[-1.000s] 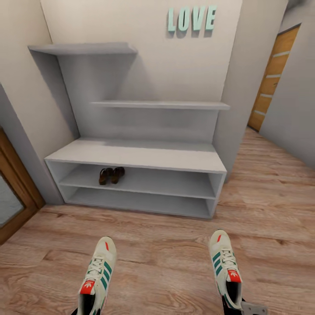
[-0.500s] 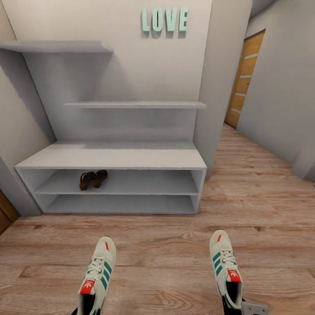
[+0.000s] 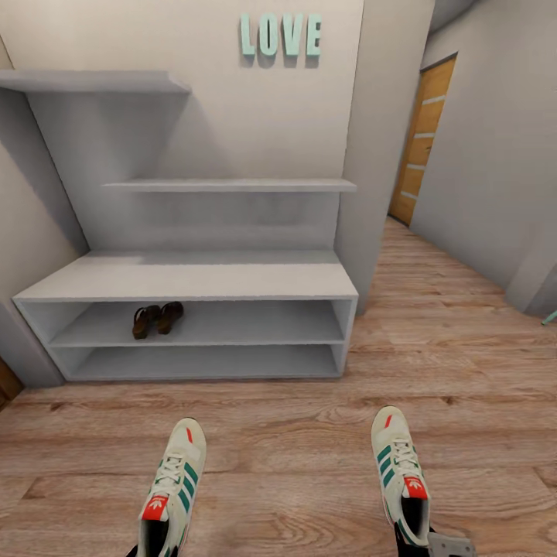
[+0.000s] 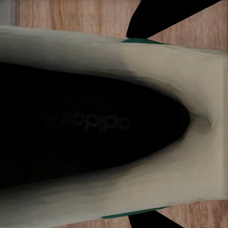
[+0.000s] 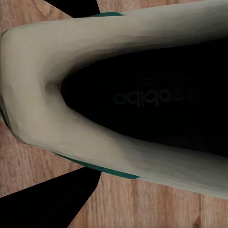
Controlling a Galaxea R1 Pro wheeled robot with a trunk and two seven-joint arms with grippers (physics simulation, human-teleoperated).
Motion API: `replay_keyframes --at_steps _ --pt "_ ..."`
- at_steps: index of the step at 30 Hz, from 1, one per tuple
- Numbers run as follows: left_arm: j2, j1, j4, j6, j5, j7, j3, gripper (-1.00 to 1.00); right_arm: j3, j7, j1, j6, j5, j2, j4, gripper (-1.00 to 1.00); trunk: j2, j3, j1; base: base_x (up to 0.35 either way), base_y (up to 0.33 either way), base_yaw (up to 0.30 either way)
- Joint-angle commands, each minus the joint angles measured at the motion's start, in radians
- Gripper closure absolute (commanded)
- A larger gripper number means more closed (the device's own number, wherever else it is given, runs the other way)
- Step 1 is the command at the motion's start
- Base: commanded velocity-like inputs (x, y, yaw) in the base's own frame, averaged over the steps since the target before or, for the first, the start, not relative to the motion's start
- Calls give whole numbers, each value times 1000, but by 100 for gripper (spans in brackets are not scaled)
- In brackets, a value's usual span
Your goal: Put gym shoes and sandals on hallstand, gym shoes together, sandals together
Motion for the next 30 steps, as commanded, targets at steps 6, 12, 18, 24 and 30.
replay_keyframes --at_steps 6,12,18,24,30 --pt "-3 0 -1 -1 -11 -8 8 100 -10 7 -1 -5 3 0 -1 100 0 -1 0 0 0 0" --pt "-5 -3 3 4 -12 -6 9 100 -11 5 -1 -4 1 2 -2 100 0 -1 0 0 0 0" --pt "-7 -84 63 15 -15 23 6 100 -13 3 -1 -5 1 -1 -2 100 0 -1 0 0 0 0" --pt "-8 -228 143 45 -18 100 2 100 -15 2 -1 -3 -1 -45 -6 100 0 -1 0 0 0 0" --pt "-23 -357 201 170 -20 160 -2 100 -62 3 -1 0 -46 -115 -8 100 0 -1 0 0 0 0"
